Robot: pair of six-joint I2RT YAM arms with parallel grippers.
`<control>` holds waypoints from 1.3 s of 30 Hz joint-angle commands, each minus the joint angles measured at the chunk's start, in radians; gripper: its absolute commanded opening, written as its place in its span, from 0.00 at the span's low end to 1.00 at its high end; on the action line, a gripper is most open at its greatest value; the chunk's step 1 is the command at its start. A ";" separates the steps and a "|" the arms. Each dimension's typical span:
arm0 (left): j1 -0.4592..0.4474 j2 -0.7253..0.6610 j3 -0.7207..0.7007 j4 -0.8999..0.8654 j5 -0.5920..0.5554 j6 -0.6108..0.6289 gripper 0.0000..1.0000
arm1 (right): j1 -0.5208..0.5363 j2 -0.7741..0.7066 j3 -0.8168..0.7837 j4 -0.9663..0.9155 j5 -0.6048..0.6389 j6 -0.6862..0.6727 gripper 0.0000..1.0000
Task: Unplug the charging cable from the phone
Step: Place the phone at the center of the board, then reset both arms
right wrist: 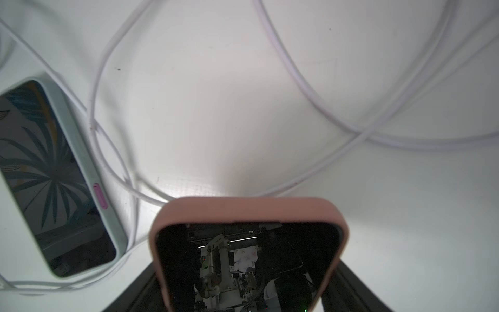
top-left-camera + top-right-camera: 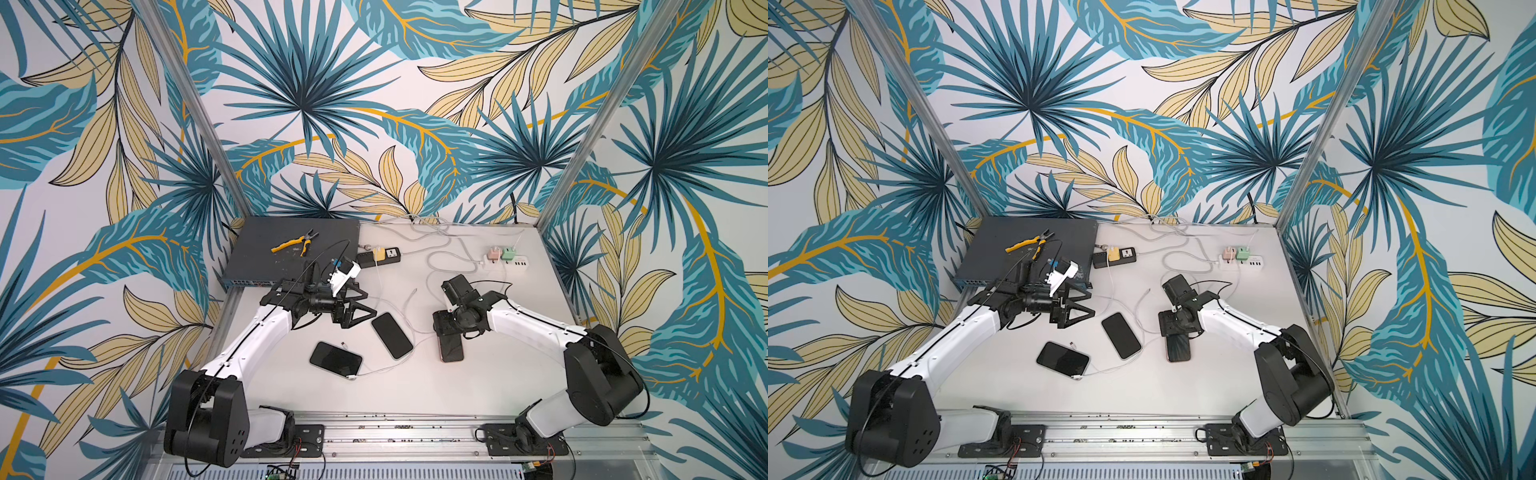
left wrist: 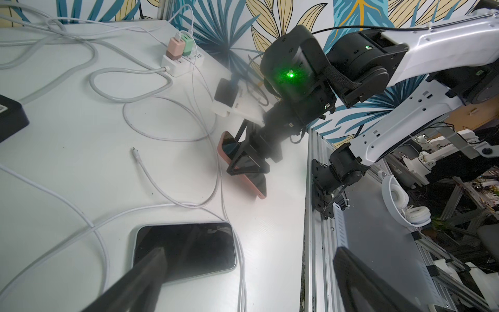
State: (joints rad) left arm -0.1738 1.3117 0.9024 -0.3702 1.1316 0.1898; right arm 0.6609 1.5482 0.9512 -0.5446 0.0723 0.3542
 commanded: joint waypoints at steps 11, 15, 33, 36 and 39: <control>0.022 -0.020 0.004 0.027 -0.107 -0.004 1.00 | -0.011 0.094 -0.024 0.003 0.062 -0.020 0.71; 0.028 -0.022 0.004 0.032 -0.161 -0.006 1.00 | -0.012 0.103 -0.025 0.017 0.053 -0.025 0.78; 0.260 -0.022 -0.151 0.374 -0.536 -0.103 1.00 | -0.274 -0.127 -0.122 0.383 -0.070 -0.120 1.00; 0.293 -0.018 -0.251 0.550 -0.619 -0.135 1.00 | -0.361 -0.195 -0.185 0.529 -0.031 -0.147 1.00; 0.305 -0.006 -0.367 0.766 -0.714 -0.165 1.00 | -0.423 -0.249 -0.269 0.699 0.038 -0.183 1.00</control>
State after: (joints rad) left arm 0.1173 1.3045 0.5976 0.1303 0.5308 0.0719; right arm 0.2764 1.3346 0.7570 -0.0513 0.0448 0.2256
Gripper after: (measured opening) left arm 0.999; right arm 0.994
